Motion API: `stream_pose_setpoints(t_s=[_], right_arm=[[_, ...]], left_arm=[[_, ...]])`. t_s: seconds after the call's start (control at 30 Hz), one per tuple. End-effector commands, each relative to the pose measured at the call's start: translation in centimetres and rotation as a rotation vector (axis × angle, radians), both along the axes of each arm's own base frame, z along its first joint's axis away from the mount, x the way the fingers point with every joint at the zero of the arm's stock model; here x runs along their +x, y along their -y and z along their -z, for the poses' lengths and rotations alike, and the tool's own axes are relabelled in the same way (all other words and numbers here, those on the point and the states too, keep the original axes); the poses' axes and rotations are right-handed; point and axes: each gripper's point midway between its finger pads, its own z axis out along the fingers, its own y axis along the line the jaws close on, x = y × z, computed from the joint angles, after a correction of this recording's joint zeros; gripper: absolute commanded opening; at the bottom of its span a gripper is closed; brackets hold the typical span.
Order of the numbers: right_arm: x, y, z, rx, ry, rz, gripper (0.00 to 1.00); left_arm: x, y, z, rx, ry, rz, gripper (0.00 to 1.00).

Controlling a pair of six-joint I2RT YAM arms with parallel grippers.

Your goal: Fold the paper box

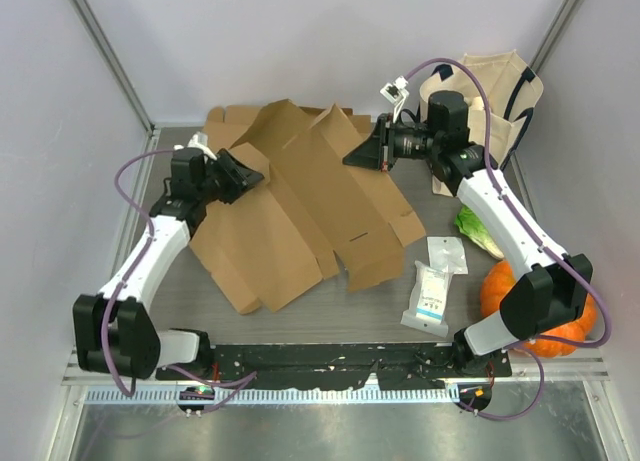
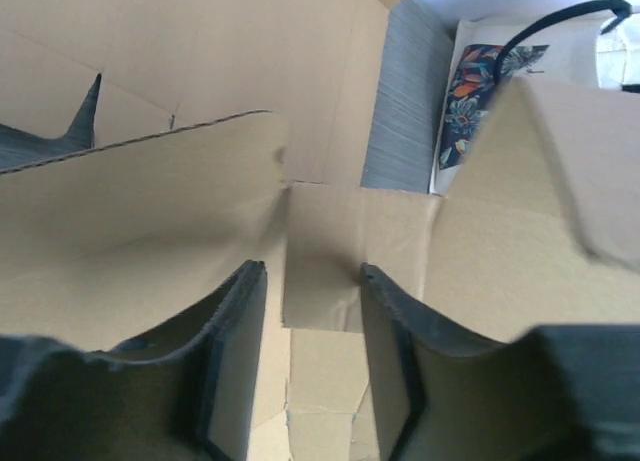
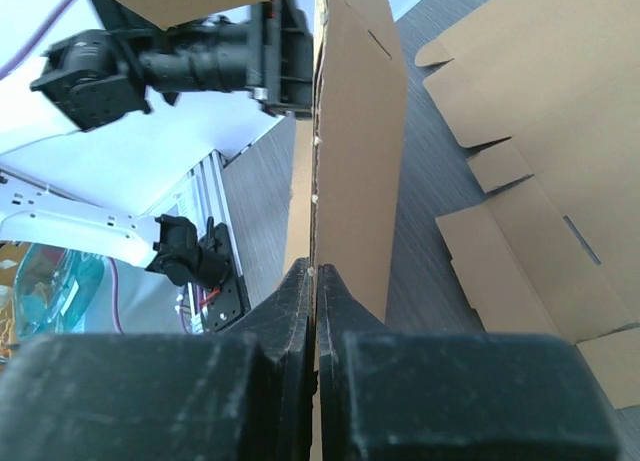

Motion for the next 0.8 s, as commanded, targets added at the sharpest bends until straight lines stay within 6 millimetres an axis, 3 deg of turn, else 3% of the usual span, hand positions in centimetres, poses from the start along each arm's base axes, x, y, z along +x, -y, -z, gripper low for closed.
stream_pose_setpoints(t_s=[0.0, 0.03, 0.13, 0.2, 0.23, 0.27, 0.47, 0.5, 0.57, 0.6, 0.63, 0.77], right_arm=[[-0.6, 0.3, -2.1, -0.009, 0.099, -0.002, 0.0], [-0.2, 0.4, -2.1, -0.03, 0.13, 0.009, 0.01], [0.8, 0.9, -0.8, -0.103, 0.129, 0.042, 0.01], [1.0, 1.1, 0.3, -0.15, 0.109, 0.055, 0.01], [0.9, 1.0, 0.3, -0.162, 0.119, 0.052, 0.01], [0.8, 1.2, 0.9, -0.19, 0.124, 0.048, 0.01], [0.4, 1.1, 1.6, -0.243, 0.134, 0.029, 0.01], [0.6, 1.2, 1.8, -0.264, 0.133, 0.045, 0.01], [0.8, 1.3, 1.8, -0.288, 0.123, 0.055, 0.01], [0.7, 1.1, 1.8, -0.295, 0.125, 0.054, 0.01], [0.8, 1.1, 1.3, -0.296, 0.132, 0.06, 0.01], [0.7, 0.8, 0.9, -0.304, 0.13, 0.063, 0.01]], left_arm=[[-3.0, -0.1, -7.0, 0.079, 0.25, 0.075, 0.53], [-4.2, 0.4, -7.7, 0.081, 0.278, 0.111, 0.62], [-8.1, 1.0, -12.0, 0.13, 0.435, 0.182, 0.74], [-9.6, 1.4, -13.3, 0.184, 0.491, 0.234, 0.77], [-10.3, 2.4, -15.2, 0.194, 0.544, 0.282, 0.95], [-10.8, 3.0, -15.4, 0.21, 0.539, 0.32, 1.0], [-10.1, 6.4, -20.2, 0.374, 0.661, 0.429, 0.99], [-10.6, 7.3, -22.6, 0.384, 0.715, 0.442, 0.97], [-9.3, 8.6, -21.2, 0.503, 0.682, 0.488, 0.88], [-9.5, 9.7, -22.4, 0.545, 0.712, 0.482, 0.86], [-9.6, 10.3, -22.0, 0.596, 0.717, 0.498, 0.83], [-8.2, 12.4, -20.2, 0.776, 0.714, 0.486, 0.84]])
